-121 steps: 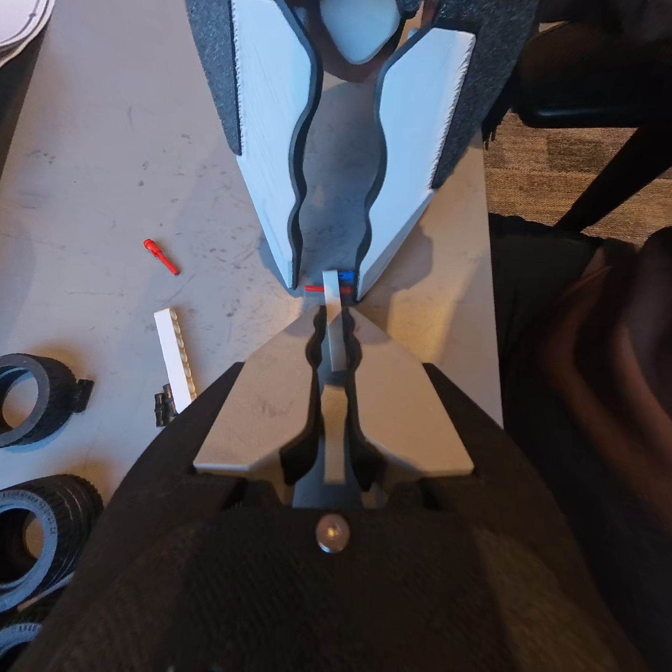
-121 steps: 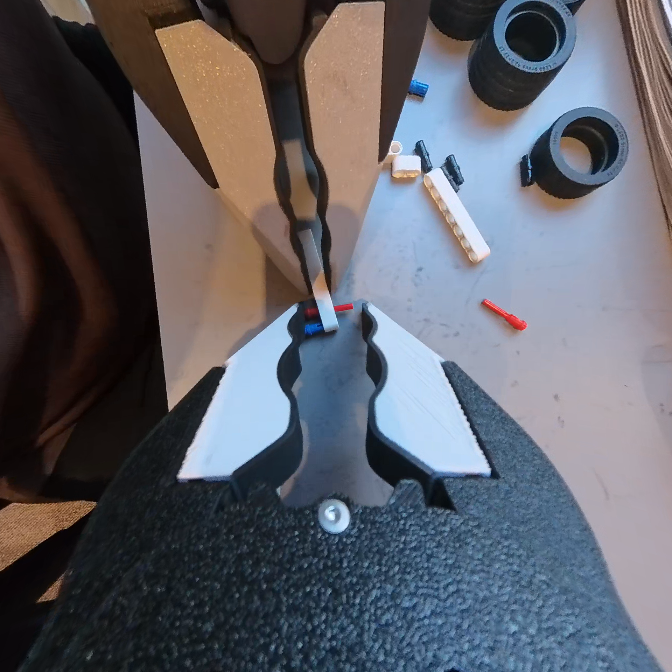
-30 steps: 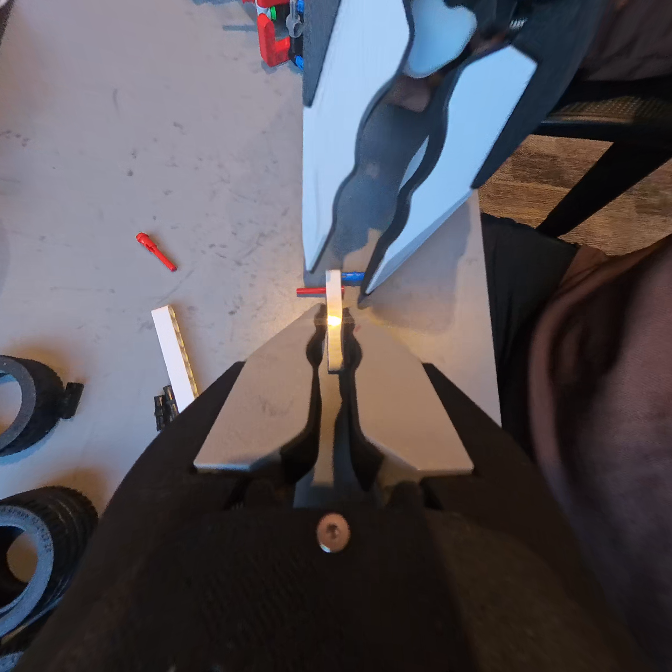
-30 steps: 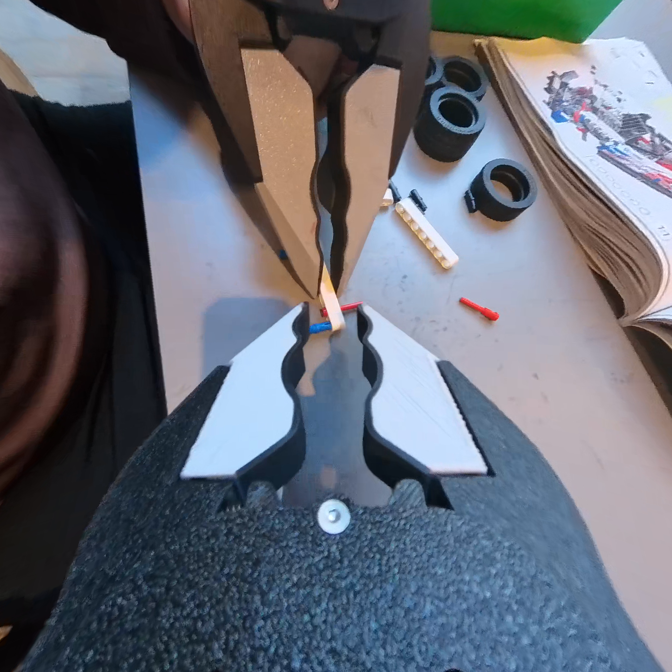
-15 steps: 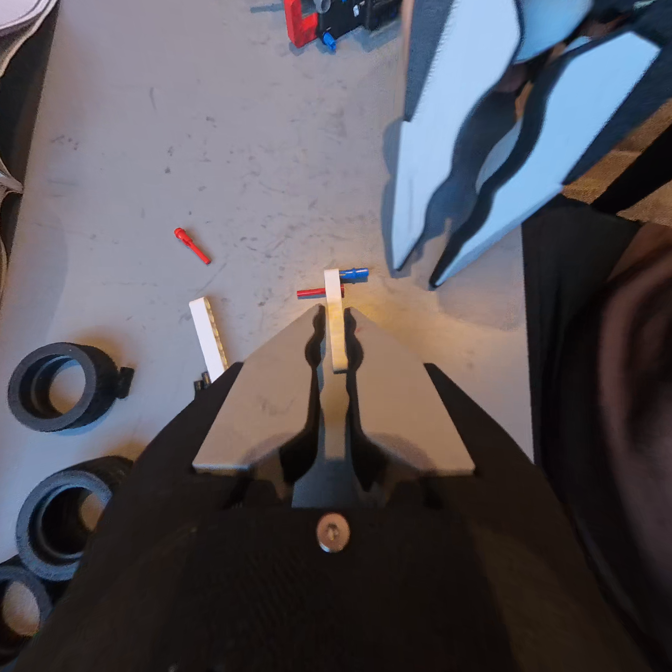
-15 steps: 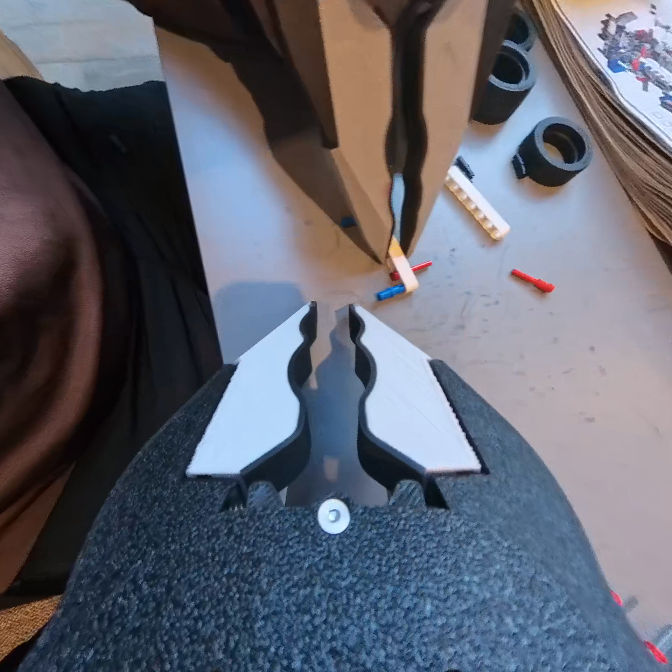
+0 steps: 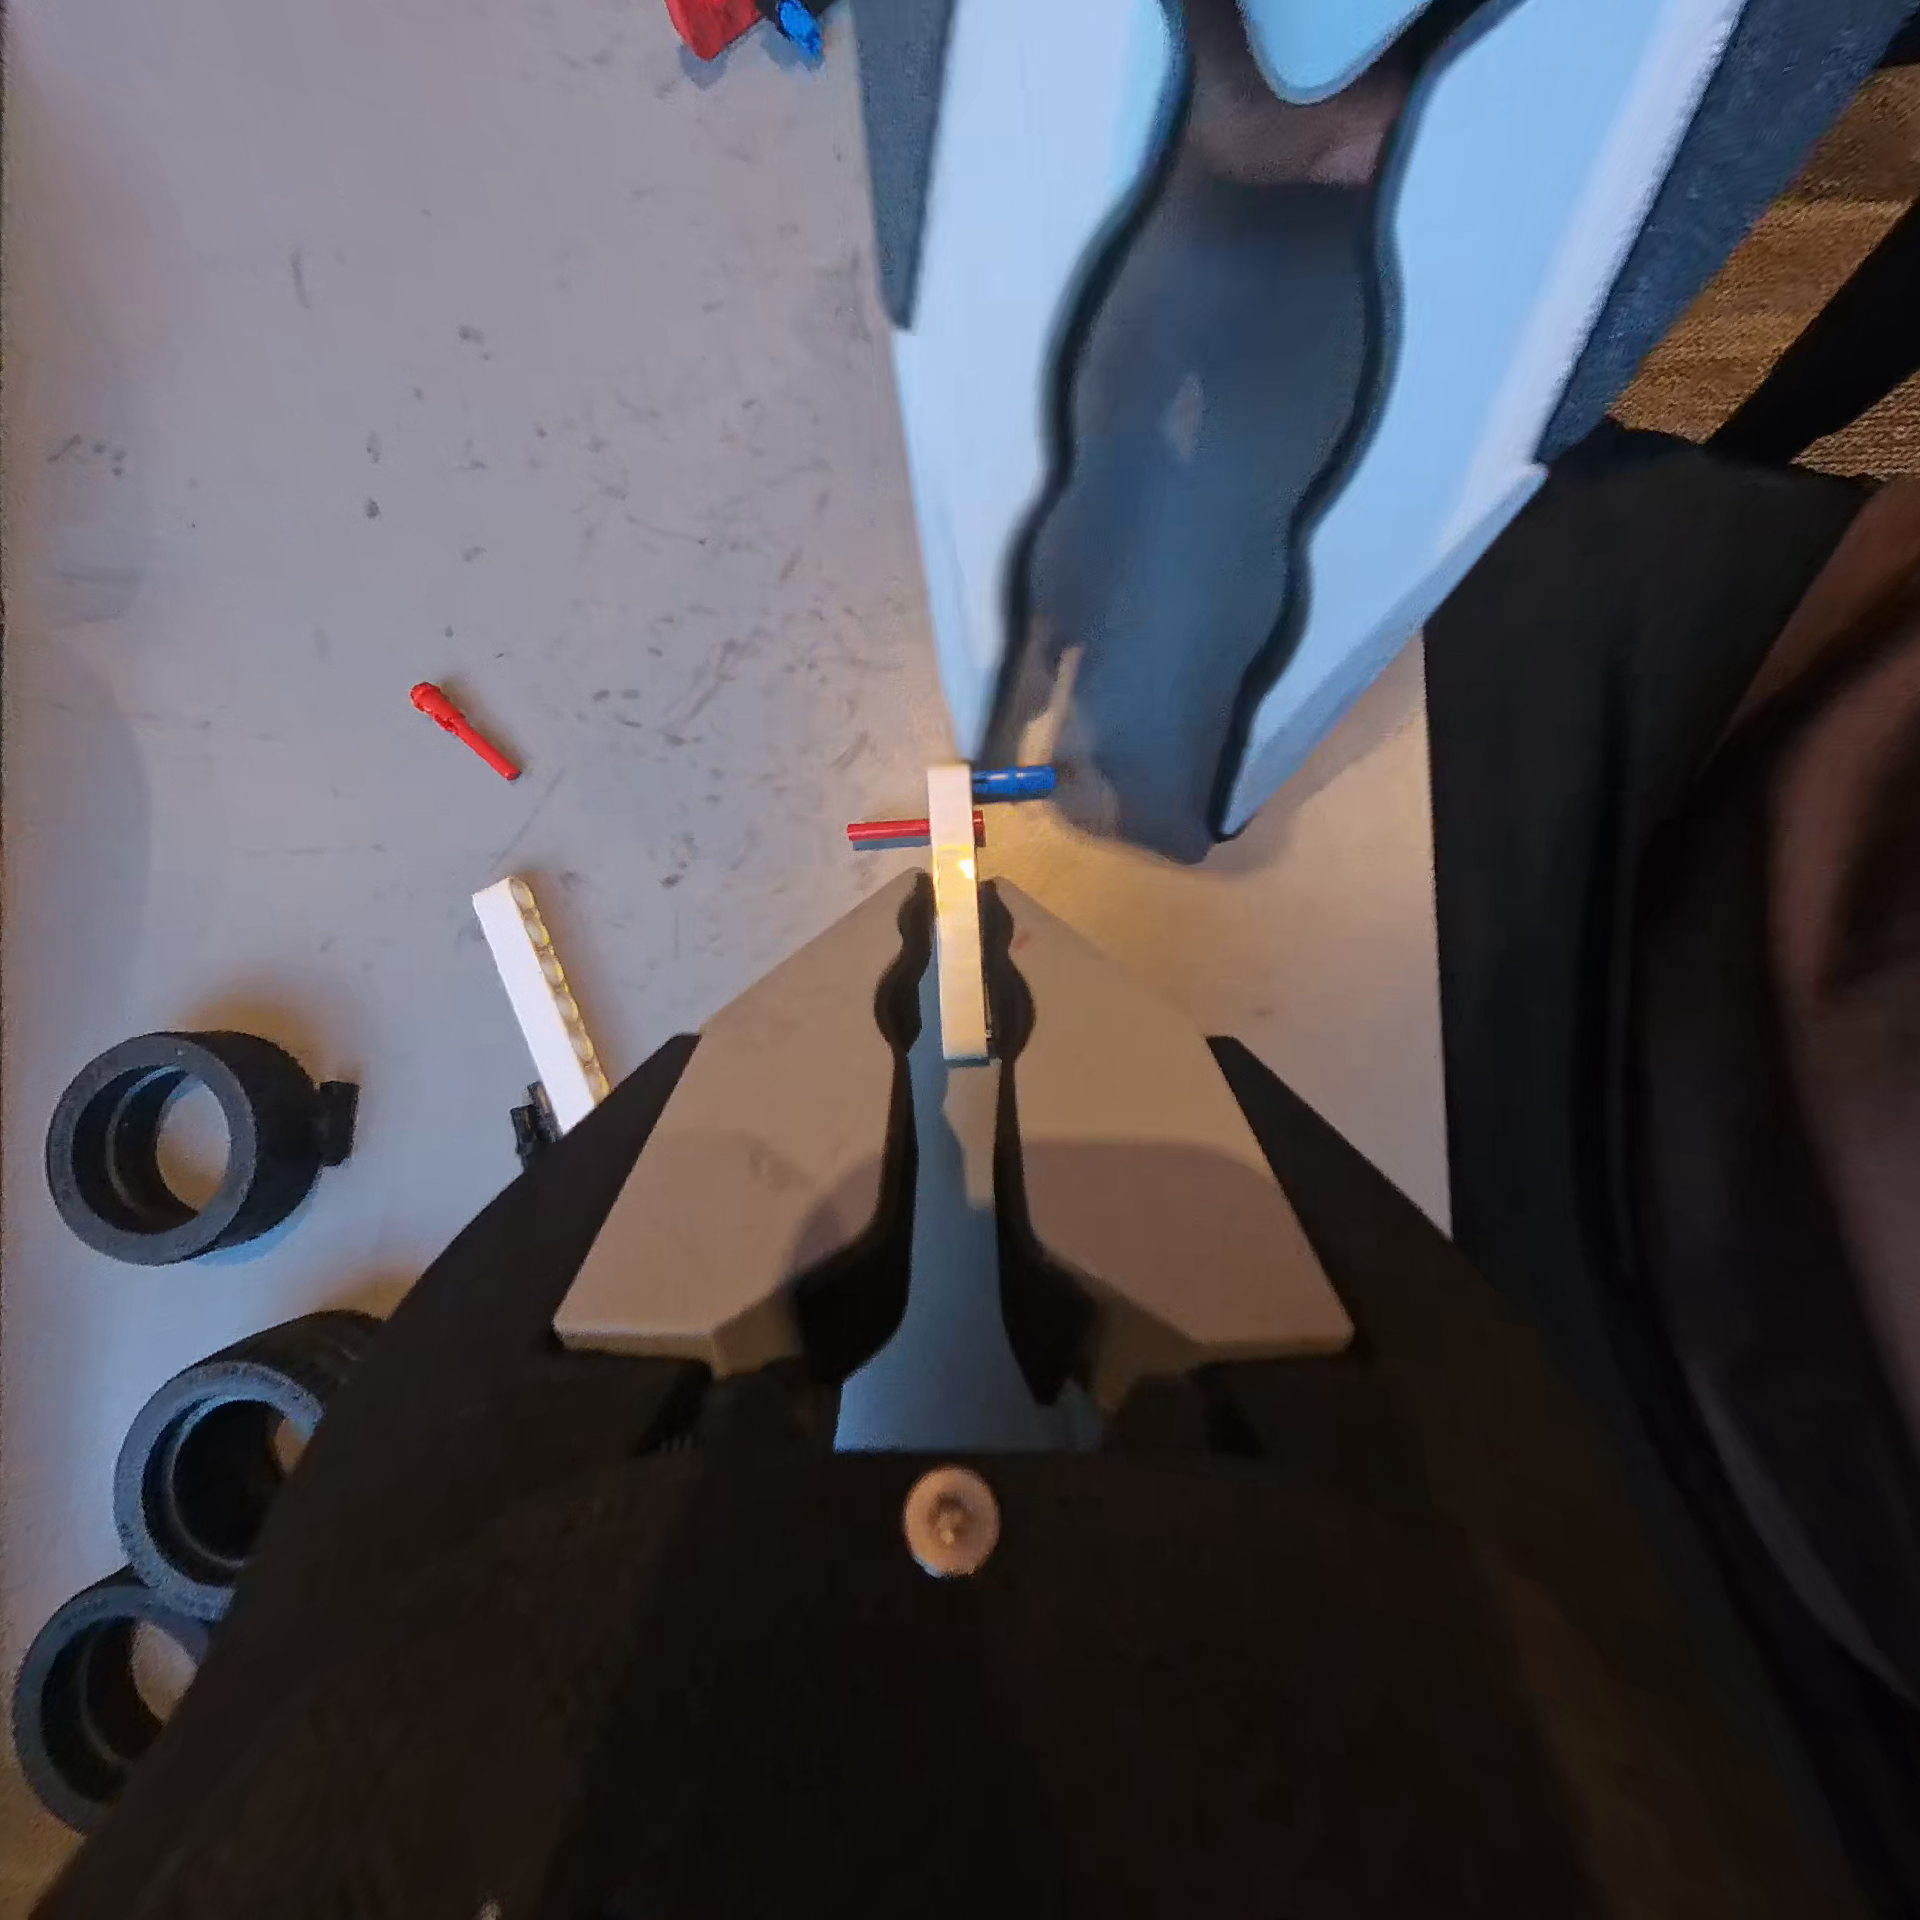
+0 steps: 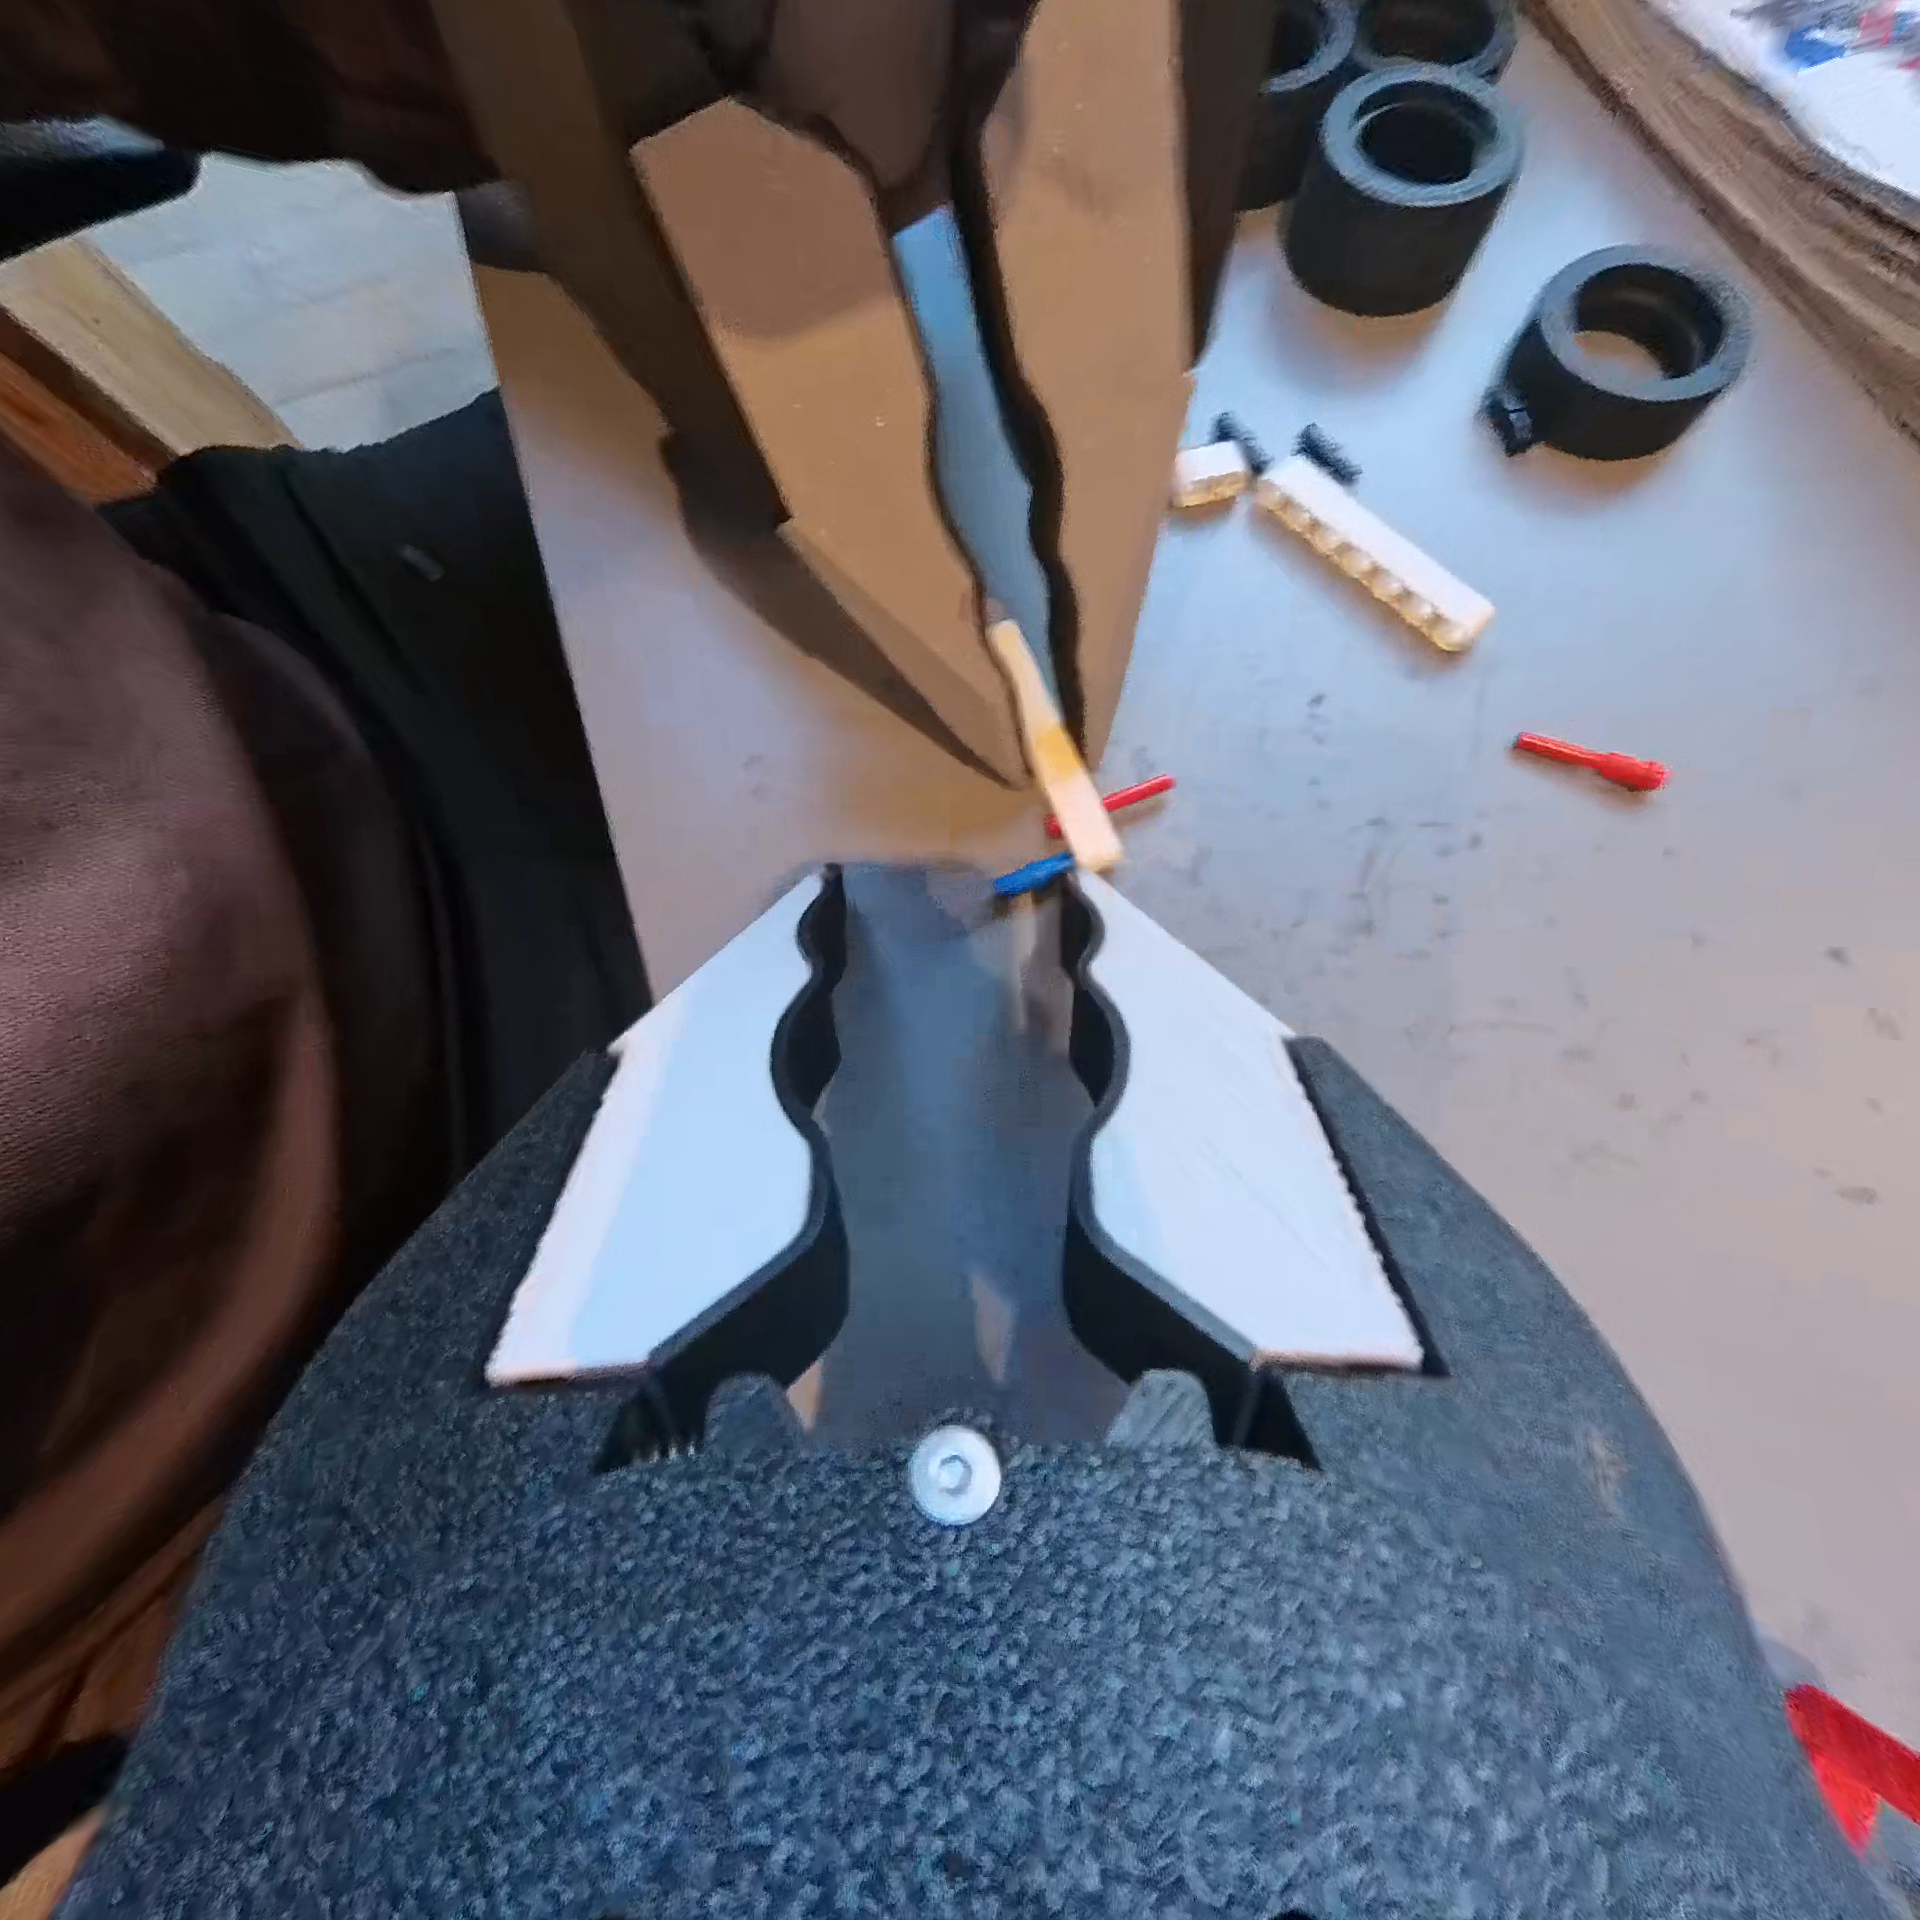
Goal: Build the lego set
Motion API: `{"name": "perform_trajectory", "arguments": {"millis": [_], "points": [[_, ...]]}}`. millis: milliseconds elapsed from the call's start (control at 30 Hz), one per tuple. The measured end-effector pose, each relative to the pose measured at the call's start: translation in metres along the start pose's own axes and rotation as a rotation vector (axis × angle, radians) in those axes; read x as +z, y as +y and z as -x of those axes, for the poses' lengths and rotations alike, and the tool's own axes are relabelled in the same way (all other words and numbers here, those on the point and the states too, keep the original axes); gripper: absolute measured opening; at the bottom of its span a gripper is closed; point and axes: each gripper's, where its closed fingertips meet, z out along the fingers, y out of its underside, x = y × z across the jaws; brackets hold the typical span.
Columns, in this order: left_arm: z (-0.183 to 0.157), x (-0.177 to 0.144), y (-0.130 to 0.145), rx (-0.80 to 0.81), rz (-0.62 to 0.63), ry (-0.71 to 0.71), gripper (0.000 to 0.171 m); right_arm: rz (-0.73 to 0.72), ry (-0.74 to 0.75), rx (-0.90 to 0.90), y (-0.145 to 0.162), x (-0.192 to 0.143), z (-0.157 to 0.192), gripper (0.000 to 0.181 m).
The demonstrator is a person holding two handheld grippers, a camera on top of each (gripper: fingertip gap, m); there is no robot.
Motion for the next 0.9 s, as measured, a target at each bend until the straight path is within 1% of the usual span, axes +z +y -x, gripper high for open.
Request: {"name": "perform_trajectory", "arguments": {"millis": [33,133,233,333,400,500,533,633,733,800,833,900], "points": [[0.001,0.0,0.001,0.001,0.003,-0.003,0.007,0.013,-0.027,-0.012,0.002,0.001,0.006,0.037],[0.008,-0.002,0.004,-0.001,0.018,-0.019,0.007,0.02,-0.062,-0.044,0.002,0.002,0.016,0.035],[0.016,-0.006,0.009,-0.002,0.038,-0.053,0.007,0.017,-0.151,-0.062,0.001,0.002,0.034,0.03],[0.015,-0.009,0.013,0.012,0.047,-0.05,0.005,0.014,-0.109,-0.093,0.001,0.002,0.031,0.029],[0.013,-0.01,0.014,0.031,0.046,-0.056,0.005,-0.004,-0.059,-0.065,0.0,0.0,0.019,0.031],[0.005,-0.01,0.012,0.04,0.038,-0.023,0.005,-0.034,-0.016,0.012,-0.005,-0.002,0.002,0.045],[0.004,-0.01,0.012,0.048,0.035,-0.015,0.005,-0.047,-0.014,0.017,-0.008,-0.002,0.0,0.047],[0.001,-0.007,0.009,0.079,0.037,-0.008,0.005,-0.034,-0.034,0.001,-0.011,0.004,0.003,0.047],[0.003,-0.004,0.006,0.105,0.049,-0.009,0.006,-0.018,-0.018,-0.03,-0.01,0.006,0.004,0.048],[0.006,-0.003,0.004,0.111,0.055,-0.015,0.008,-0.017,-0.031,-0.023,-0.009,0.005,0.007,0.045],[0.008,-0.002,0.004,0.11,0.056,-0.019,0.007,-0.012,-0.042,-0.023,-0.007,0.004,0.01,0.041],[0.011,-0.001,0.002,0.108,0.053,-0.031,0.006,0.003,-0.046,-0.036,-0.003,0.004,0.014,0.04]]}}
